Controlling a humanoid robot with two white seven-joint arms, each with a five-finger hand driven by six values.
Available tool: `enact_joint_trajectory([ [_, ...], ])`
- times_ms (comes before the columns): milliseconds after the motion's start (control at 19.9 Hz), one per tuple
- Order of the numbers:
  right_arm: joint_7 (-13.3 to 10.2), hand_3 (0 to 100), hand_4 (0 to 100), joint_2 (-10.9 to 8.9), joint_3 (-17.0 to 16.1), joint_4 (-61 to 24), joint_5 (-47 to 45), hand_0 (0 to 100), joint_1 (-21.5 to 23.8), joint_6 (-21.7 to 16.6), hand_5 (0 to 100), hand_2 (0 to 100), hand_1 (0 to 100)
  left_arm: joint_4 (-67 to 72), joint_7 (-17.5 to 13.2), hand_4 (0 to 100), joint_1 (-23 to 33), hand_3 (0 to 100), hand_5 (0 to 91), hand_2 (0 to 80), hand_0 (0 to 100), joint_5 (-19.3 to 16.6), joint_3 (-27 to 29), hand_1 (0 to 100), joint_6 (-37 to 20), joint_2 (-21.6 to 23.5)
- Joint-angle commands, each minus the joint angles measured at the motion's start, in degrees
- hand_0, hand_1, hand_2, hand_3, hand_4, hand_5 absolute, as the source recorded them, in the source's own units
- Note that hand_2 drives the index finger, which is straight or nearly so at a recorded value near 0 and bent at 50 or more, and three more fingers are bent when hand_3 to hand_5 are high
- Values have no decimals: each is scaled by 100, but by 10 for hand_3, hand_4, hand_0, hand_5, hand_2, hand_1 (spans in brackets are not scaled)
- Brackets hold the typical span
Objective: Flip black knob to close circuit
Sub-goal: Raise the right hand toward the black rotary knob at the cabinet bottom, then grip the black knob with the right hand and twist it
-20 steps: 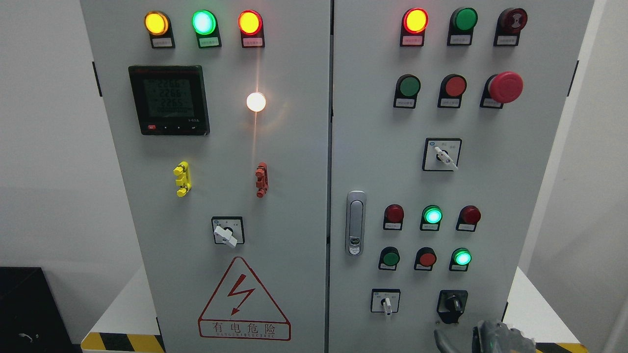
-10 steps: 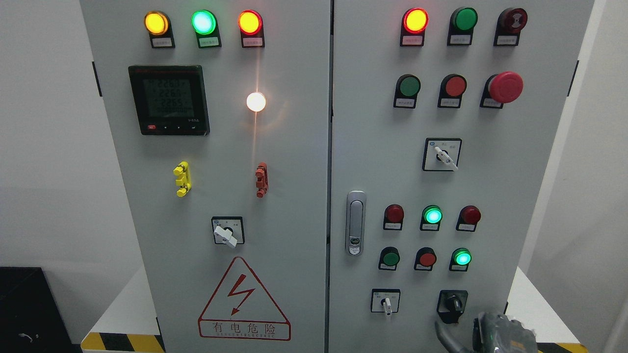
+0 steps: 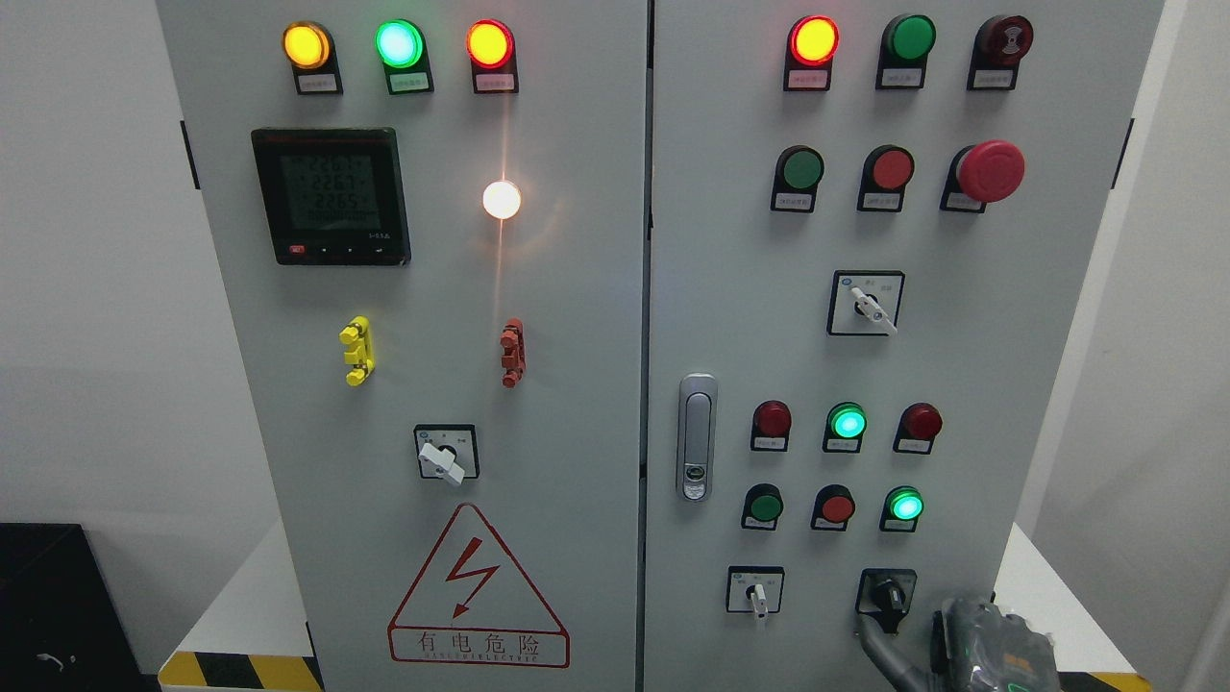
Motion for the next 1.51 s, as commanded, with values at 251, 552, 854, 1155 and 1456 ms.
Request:
enact_joint_trajectory([
  [251, -96, 1000, 999, -46, -240, 218, 44, 0, -65, -13, 1000, 914, 0, 0, 0, 0, 35, 0, 0, 0, 120, -1, 0, 556, 1, -9],
  [552, -158, 1000, 995, -46, -266, 227, 44, 0, -65, -13, 1000, 906, 0, 0, 0, 0, 35, 0, 0, 0, 120, -1, 0, 556, 1, 0],
  [854, -166, 1000, 994, -46, -354, 218, 18, 0, -56, -13, 1000, 905, 0, 0, 0, 0, 35, 0, 0, 0, 120, -1, 0, 556, 1, 0],
  [1155, -149, 1000, 993, -46, -363, 183, -9, 0, -56, -13, 1000, 906, 0, 0, 0, 0, 35, 0, 0, 0, 120, -1, 0, 556, 1, 0],
  [1456, -158, 1000, 992, -37, -451, 165, -44, 0, -56, -22, 1000, 906, 0, 0, 0, 0, 35, 0, 0, 0, 120, -1, 0, 556, 1, 0],
])
